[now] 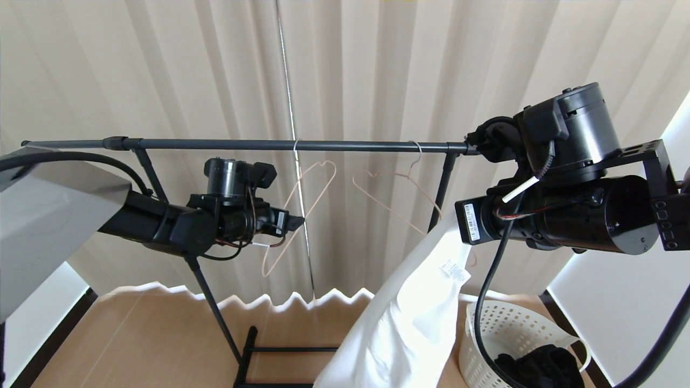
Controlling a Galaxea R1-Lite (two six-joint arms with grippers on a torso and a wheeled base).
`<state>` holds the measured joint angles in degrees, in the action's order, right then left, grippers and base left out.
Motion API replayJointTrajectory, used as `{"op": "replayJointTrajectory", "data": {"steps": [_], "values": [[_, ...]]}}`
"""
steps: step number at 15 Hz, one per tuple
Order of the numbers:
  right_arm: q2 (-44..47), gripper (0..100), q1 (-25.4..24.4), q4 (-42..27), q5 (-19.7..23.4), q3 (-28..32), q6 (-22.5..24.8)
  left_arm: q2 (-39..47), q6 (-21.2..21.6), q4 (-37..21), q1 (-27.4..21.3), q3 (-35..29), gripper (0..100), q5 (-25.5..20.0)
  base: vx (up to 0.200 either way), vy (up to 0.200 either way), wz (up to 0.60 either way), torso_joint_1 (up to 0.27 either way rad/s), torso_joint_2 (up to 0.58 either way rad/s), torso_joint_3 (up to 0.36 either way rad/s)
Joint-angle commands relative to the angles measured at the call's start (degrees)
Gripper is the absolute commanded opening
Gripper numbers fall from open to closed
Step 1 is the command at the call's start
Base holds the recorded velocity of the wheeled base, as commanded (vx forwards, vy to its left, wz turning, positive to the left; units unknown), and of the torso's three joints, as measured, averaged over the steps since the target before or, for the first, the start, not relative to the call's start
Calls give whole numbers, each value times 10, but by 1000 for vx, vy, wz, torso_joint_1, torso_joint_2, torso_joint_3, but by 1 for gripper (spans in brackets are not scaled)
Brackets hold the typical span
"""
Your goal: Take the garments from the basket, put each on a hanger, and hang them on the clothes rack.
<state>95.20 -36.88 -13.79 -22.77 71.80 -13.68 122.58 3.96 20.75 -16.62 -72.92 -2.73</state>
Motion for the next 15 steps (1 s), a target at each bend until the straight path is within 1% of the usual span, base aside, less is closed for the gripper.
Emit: {"op": "replayJointTrajectory", "data": {"steps": [1,6,7,15], "values": [[0,0,0,0,0,0,0,48,0,0,-1,-35,100,0,0,0,0,0,0,0],[1,0,0,1,0,0,0,80,-1,0,-2,-78,100,2,0,0,0,0,0,0],[0,0,0,1,0,0,0,80,-1,0,-2,-81,0,4,0,0,0,0,0,0],[-5,0,0,1,0,0,0,74,-4,1,-2,-81,0,5,0,0,0,0,0,0]]}}
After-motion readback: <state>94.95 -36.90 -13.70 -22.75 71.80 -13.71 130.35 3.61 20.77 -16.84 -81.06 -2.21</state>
